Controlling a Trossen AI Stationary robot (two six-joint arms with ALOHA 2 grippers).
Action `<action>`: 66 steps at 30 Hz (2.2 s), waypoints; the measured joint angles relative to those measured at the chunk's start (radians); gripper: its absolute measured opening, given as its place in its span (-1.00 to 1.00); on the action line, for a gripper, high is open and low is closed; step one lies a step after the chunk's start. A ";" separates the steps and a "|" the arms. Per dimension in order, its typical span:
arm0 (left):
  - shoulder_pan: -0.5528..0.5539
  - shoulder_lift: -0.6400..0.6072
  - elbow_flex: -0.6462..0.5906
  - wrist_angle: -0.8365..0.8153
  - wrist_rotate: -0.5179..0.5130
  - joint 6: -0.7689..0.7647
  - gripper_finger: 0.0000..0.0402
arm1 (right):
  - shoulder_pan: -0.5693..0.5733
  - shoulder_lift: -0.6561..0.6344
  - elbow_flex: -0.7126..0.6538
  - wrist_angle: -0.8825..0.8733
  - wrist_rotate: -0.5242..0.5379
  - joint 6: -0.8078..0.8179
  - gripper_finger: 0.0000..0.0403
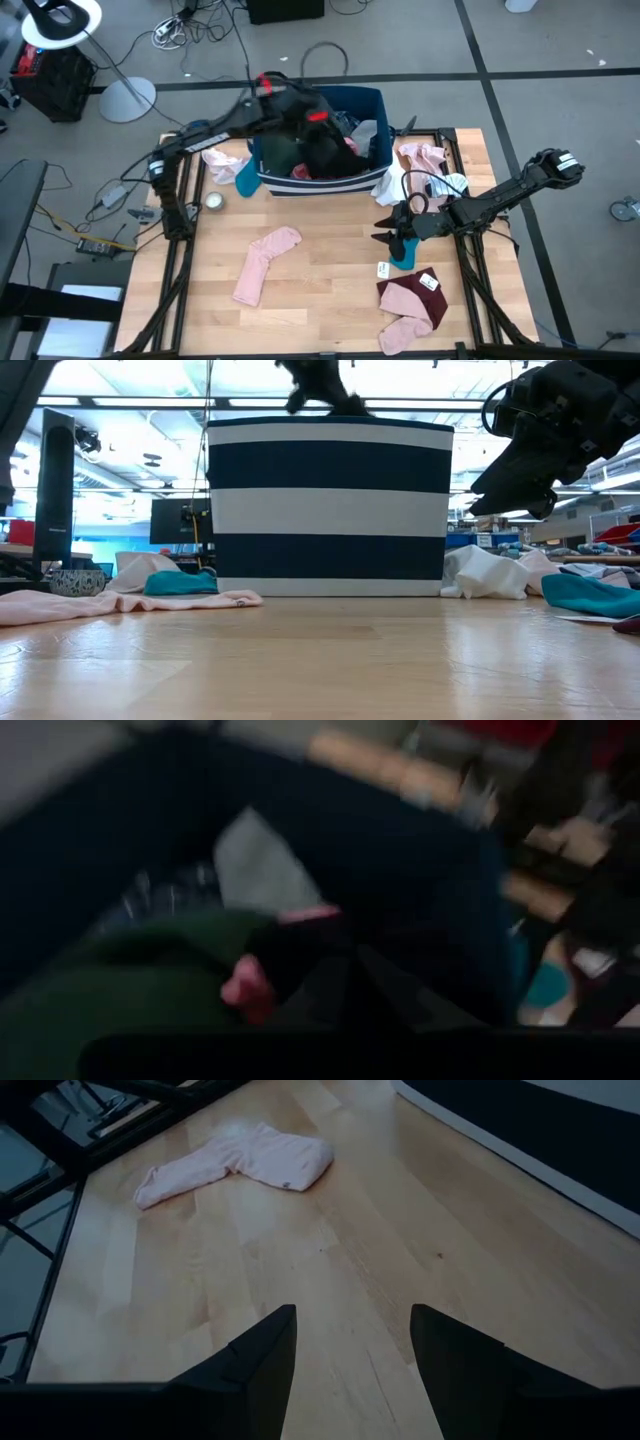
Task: Sort clothes
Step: Put the black underwear into the blue laundry bin, then put the light pink underwear into the blue laundry bin
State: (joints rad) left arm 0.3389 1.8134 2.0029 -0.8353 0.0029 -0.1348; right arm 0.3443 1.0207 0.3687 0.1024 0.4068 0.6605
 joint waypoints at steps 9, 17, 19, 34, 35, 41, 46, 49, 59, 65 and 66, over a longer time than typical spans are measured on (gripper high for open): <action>-0.001 0.150 -0.001 -0.037 0.014 -0.034 -0.64 | 0.000 0.000 0.000 0.000 -0.010 0.000 -0.01; 0.004 0.167 -0.001 -0.085 0.013 0.004 -0.48 | 0.000 0.000 0.000 -0.001 -0.011 0.000 -0.01; 0.006 0.148 -0.001 -0.104 0.012 0.004 -0.48 | 0.000 0.000 0.000 -0.001 -0.012 0.000 -0.01; -0.007 -0.078 0.000 -0.224 -0.162 0.053 -0.47 | 0.000 0.000 0.000 -0.010 -0.018 0.000 -0.01; -0.007 -0.095 0.000 -0.240 -0.180 0.053 -0.47 | 0.000 0.000 0.000 -0.011 -0.018 0.000 -0.01; -0.007 -0.199 -0.020 -0.331 -0.287 0.045 -0.47 | 0.000 0.000 0.000 -0.029 -0.018 0.000 -0.01; -0.007 -0.340 -0.164 -0.327 -0.348 -0.002 -0.47 | 0.000 0.000 0.000 -0.032 -0.018 0.001 -0.01; -0.006 -0.442 -0.314 -0.290 -0.389 -0.034 -0.47 | 0.000 0.000 0.000 -0.032 -0.018 0.001 -0.01; 0.046 -0.810 -0.842 -0.069 -0.445 -0.209 -0.47 | 0.000 0.000 0.000 -0.029 -0.018 0.014 -0.01; 0.132 -0.958 -1.044 -0.046 -0.447 -0.334 -0.47 | 0.000 0.000 0.000 -0.028 -0.017 0.019 -0.01; 0.147 -0.971 -1.069 -0.046 -0.448 -0.357 -0.47 | 0.000 0.000 0.000 -0.028 -0.017 0.019 -0.01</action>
State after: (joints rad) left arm 0.4863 0.8425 0.9339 -0.8808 -0.4456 -0.4922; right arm 0.3447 1.0208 0.3687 0.0742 0.3897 0.6792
